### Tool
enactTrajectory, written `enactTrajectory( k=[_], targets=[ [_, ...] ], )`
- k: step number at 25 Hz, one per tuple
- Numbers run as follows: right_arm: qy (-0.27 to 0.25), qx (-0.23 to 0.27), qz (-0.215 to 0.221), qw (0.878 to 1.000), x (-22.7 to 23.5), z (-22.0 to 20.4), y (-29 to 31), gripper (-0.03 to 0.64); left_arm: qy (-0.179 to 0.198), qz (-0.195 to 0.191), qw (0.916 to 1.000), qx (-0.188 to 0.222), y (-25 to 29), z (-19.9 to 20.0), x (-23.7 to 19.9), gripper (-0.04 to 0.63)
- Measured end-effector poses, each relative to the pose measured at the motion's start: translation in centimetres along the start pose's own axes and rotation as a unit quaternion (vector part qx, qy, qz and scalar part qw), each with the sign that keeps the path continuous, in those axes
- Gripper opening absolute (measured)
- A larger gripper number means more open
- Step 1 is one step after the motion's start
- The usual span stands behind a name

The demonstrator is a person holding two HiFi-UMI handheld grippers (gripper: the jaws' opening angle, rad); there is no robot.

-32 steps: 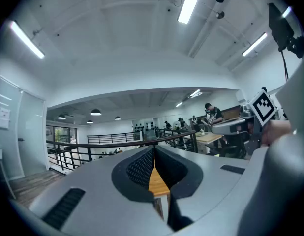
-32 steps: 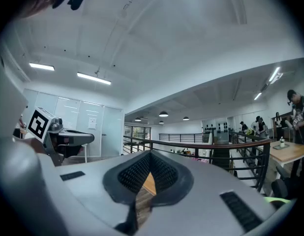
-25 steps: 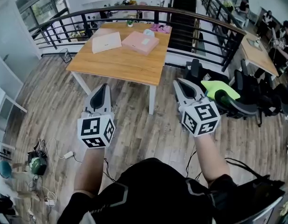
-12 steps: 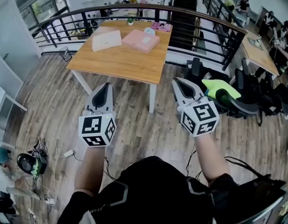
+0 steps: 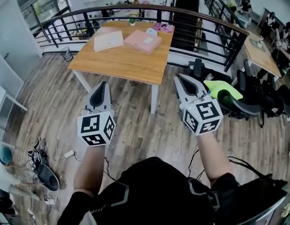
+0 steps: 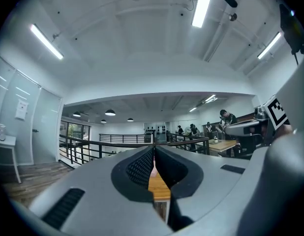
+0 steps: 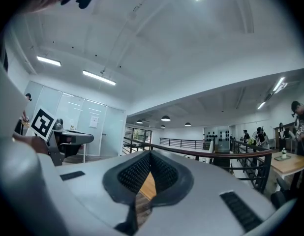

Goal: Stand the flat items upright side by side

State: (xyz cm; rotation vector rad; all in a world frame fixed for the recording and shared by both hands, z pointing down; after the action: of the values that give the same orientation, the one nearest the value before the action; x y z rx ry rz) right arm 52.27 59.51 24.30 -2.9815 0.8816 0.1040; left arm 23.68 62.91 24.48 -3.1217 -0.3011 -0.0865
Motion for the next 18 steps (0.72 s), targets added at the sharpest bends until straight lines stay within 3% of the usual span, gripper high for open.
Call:
enactTrajectory(
  k=[6, 8, 10, 12, 18],
  targets=[
    [0.001, 0.002, 0.013, 1.000, -1.3, 0.3, 1.0, 0.012, 0.008, -0.030, 0.9995, -0.011, -0.2, 0.1, -0.7, 0.032],
    [0.001, 0.002, 0.022, 1.000, -1.9, 0.3, 1.4, 0.068, 0.007, -0.040, 0.9991, -0.013, -0.4, 0.0, -1.0, 0.039],
    [-0.001, -0.001, 0.029, 1.000, -2.5, 0.3, 1.9, 0.166, 0.005, -0.052, 0.9986, -0.014, -0.6, -0.1, -1.4, 0.146],
    [0.001, -0.006, 0.029, 1.000, -2.9, 0.2, 2.3, 0.173, 0.004, -0.061, 0.9979, -0.019, -0.6, -0.3, -1.8, 0.231],
    [0.002, -0.007, 0.034, 0.999, -3.9, 0.0, 3.0, 0.235, 0.034, -0.082, 0.9956, -0.028, -0.8, -0.4, -2.7, 0.311]
  ],
)
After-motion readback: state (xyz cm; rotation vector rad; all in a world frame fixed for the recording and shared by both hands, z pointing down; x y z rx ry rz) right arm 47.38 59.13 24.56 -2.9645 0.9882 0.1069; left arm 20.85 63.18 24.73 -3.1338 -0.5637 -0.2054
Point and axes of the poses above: the fingertips, and each gripper's own axes: y forward along the fingers, x to its right, z out of its top, the point moved 7 cm from there along -y, backward along the fingers
